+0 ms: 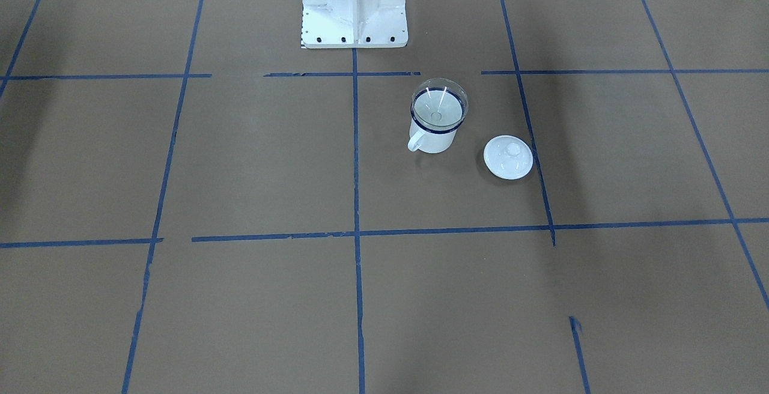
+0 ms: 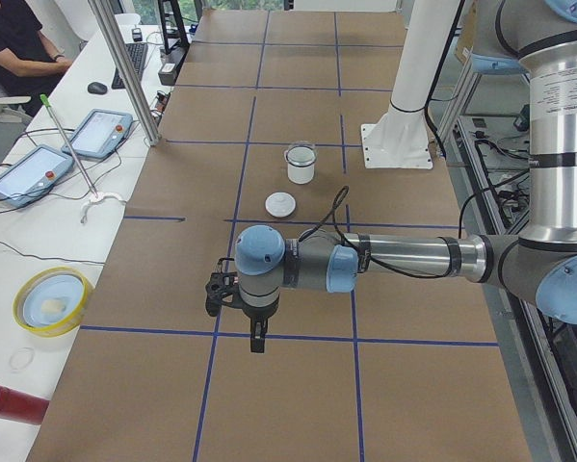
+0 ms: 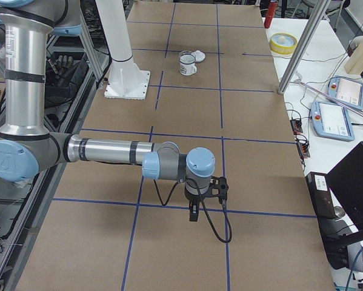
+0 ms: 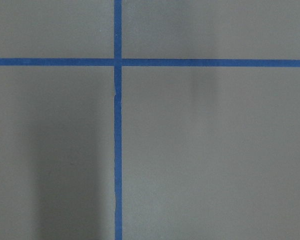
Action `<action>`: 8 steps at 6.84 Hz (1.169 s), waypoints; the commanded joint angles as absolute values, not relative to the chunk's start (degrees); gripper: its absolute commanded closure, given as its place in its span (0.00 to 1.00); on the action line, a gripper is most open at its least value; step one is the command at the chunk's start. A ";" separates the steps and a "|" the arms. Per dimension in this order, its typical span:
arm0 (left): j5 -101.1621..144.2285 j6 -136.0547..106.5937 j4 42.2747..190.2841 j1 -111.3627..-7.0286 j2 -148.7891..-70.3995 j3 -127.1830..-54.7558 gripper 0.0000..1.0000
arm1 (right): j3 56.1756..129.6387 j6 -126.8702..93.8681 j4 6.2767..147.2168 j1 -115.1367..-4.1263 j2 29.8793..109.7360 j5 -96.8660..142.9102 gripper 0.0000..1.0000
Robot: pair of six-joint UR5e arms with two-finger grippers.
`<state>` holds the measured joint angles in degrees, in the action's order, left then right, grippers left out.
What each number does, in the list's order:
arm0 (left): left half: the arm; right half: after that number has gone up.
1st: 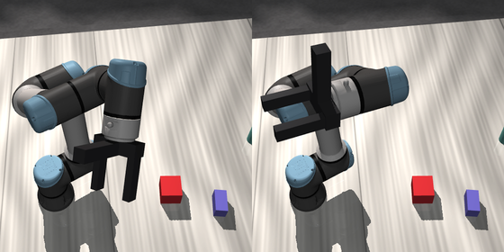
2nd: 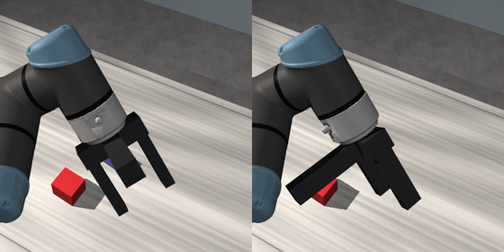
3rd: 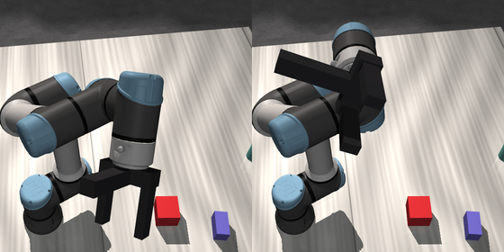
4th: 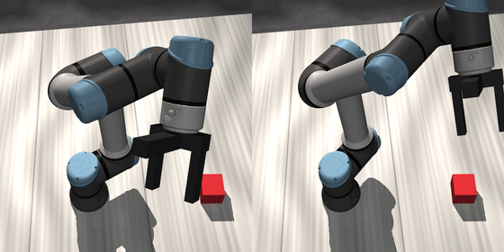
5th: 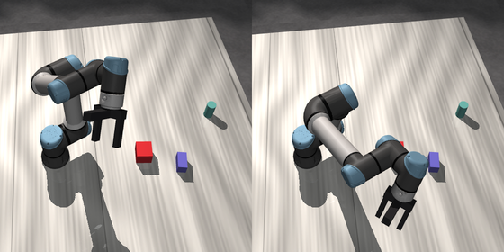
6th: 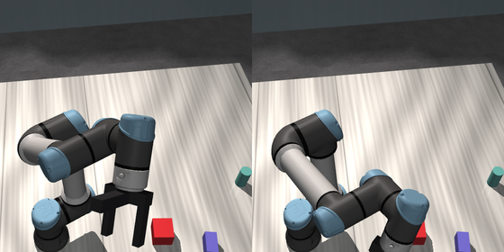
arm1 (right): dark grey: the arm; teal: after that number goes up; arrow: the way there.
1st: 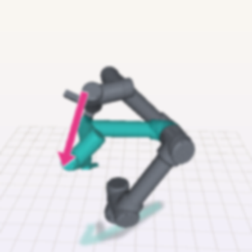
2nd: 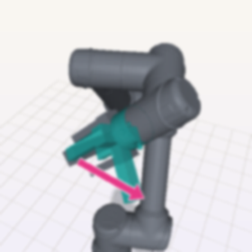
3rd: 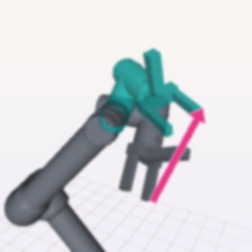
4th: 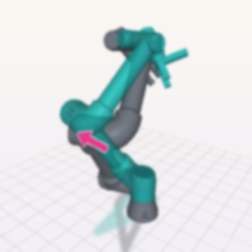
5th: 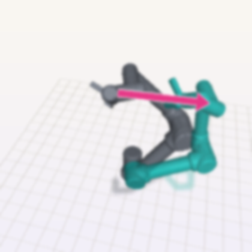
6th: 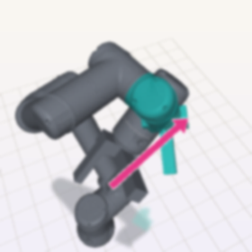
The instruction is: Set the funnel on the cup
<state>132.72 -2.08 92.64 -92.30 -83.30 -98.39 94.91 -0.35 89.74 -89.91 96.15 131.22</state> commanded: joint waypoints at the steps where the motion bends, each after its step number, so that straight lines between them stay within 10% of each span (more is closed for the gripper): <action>1: 132.71 -2.11 92.64 -92.37 -83.32 -98.70 0.00 | 94.83 -0.35 89.74 -89.91 96.15 131.22 0.00; 8: 132.28 -2.11 92.72 -93.52 -83.32 -98.53 0.00 | 94.92 -0.35 89.74 -89.91 96.15 131.22 0.00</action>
